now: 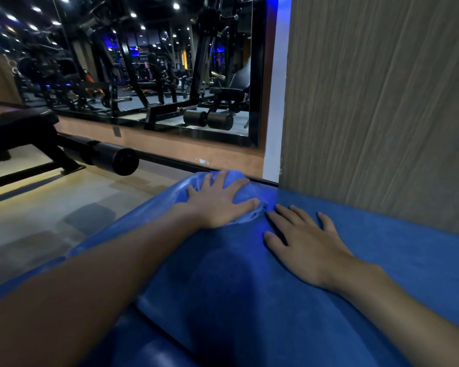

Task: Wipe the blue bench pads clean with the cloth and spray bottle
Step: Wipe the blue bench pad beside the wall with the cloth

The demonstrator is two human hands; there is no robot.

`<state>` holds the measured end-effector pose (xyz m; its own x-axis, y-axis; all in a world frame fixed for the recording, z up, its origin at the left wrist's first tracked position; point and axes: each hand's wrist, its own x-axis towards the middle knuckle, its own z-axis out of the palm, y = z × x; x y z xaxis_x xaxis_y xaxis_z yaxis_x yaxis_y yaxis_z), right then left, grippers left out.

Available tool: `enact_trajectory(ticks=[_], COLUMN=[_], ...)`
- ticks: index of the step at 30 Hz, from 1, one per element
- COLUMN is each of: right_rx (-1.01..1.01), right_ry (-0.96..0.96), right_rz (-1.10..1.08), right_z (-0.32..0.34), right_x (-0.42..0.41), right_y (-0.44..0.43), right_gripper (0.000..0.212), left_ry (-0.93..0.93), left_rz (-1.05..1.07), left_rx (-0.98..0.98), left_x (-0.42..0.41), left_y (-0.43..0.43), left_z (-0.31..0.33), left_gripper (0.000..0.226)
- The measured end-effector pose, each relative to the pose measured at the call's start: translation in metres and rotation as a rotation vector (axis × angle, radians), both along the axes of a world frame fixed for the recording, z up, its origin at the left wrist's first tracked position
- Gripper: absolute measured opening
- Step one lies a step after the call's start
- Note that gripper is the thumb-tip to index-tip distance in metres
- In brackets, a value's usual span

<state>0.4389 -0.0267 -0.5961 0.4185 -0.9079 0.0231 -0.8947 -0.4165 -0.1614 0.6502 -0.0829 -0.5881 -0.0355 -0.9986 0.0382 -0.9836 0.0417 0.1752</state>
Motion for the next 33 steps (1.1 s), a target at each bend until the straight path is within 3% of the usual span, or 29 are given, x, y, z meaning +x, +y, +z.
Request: enact_trajectory(ticks=[8,16,21,25,33], right_rx=[0.002,0.019,-0.079,-0.002,-0.009], right_ry=[-0.031,-0.034,0.152,-0.028,-0.021], right_rz=[-0.004,0.0,0.002,0.015,0.037], right_z=[-0.002,0.005,0.019,0.021,-0.001], right_x=[-0.003,-0.003,0.004,0.021,0.026], right_y=[-0.002,0.006,0.013,0.009,0.002], right_gripper=[0.061,0.059,0.052,0.051,0.056], left_ry=[-0.016,-0.069,-0.124,-0.077,-0.002], left_rz=[0.021,0.001,-0.016,0.057,0.124], left_rx=[0.001,-0.037,-0.052,-0.004,-0.01], left_x=[-0.002,0.043,0.066,0.055,0.044], left_y=[-0.024,0.097,0.159,0.127,-0.012], left_z=[0.004,-0.003,0.001,0.003,0.002], left_gripper=[0.069,0.096,0.104,0.094,0.072])
